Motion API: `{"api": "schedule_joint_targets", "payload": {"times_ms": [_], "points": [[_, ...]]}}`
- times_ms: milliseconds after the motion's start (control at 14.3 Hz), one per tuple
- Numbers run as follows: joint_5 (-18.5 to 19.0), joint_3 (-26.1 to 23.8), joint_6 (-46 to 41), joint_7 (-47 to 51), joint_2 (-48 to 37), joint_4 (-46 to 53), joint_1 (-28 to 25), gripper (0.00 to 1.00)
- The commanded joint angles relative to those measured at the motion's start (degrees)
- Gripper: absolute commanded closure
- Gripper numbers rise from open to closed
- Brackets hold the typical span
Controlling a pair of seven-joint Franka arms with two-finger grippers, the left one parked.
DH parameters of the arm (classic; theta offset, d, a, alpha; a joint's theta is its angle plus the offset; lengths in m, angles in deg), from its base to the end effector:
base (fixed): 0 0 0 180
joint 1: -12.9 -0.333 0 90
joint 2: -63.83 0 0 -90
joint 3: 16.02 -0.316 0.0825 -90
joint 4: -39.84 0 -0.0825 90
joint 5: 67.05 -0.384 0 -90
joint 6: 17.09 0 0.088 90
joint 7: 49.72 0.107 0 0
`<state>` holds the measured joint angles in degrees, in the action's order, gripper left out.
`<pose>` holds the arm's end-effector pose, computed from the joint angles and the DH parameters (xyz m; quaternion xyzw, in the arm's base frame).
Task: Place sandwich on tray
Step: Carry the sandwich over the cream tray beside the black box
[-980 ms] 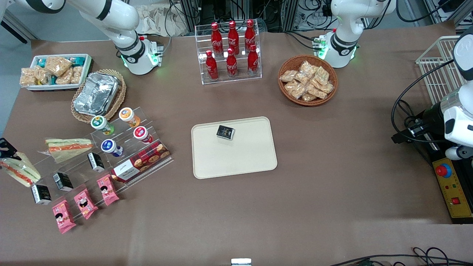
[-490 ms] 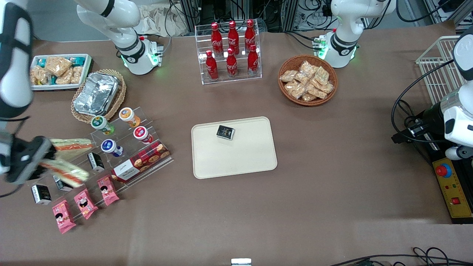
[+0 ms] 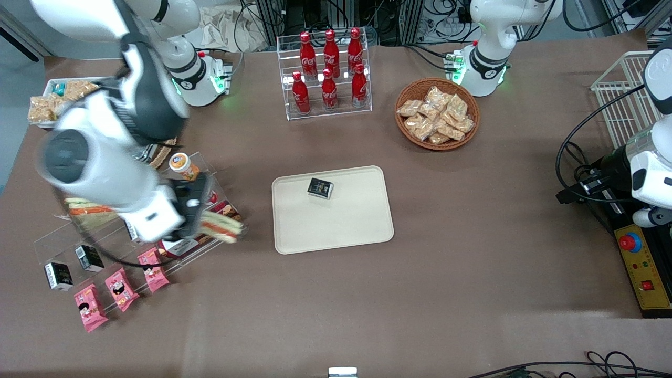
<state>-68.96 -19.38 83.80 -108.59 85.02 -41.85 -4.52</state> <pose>0.6256 0.2343 0.4831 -0.7709 -0.6361 0.0073 0.0310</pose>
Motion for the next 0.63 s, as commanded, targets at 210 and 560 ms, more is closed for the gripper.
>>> {"api": "schedule_joint_targets", "payload": {"times_ms": [210, 560], "points": [[-0.82, 0.81, 12.28, 6.85, 9.2, 0.47, -12.36, 0.76], [0.15, 1.52, 29.42, 7.37, 18.69, -0.32, -20.55, 0.76]]}}
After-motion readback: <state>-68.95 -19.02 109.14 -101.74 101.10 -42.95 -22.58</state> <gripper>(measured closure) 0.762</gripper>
